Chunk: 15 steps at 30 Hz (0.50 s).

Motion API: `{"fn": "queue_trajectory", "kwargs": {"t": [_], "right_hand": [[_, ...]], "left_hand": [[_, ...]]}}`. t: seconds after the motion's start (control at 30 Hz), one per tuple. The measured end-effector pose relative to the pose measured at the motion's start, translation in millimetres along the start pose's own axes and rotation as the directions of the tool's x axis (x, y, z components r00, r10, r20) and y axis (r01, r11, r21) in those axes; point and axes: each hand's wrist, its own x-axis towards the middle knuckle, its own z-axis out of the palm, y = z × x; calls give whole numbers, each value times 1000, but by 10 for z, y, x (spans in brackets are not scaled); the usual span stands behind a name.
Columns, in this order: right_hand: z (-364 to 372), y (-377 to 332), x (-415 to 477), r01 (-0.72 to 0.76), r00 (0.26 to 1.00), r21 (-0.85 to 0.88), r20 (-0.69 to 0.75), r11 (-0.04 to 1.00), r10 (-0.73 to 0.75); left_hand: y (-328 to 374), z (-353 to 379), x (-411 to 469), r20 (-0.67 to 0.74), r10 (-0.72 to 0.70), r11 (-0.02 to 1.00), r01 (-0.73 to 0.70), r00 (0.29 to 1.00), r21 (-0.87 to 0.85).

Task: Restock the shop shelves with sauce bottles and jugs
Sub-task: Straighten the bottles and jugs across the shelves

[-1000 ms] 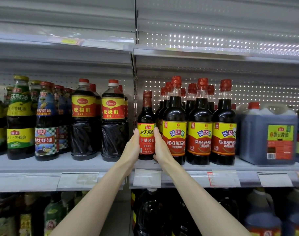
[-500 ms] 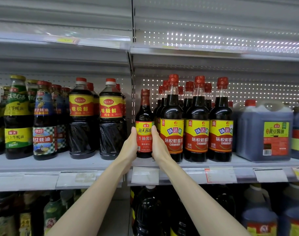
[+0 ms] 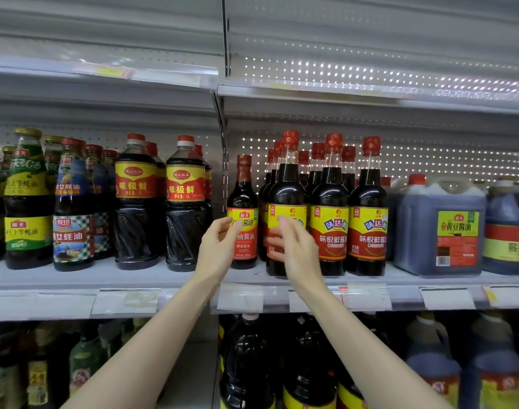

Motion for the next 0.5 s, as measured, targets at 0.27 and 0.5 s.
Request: {"fn": "queue_trajectory", "kwargs": {"t": [0.27, 0.5], "right_hand": [[-512, 99, 82, -2, 999, -99, -36, 995, -1], [-562, 129, 245, -36, 999, -157, 25, 987, 40]], "left_hand": [[13, 345, -117, 96, -17, 998, 11, 995, 61], [-33, 499, -69, 136, -38, 994, 24, 990, 108]]}}
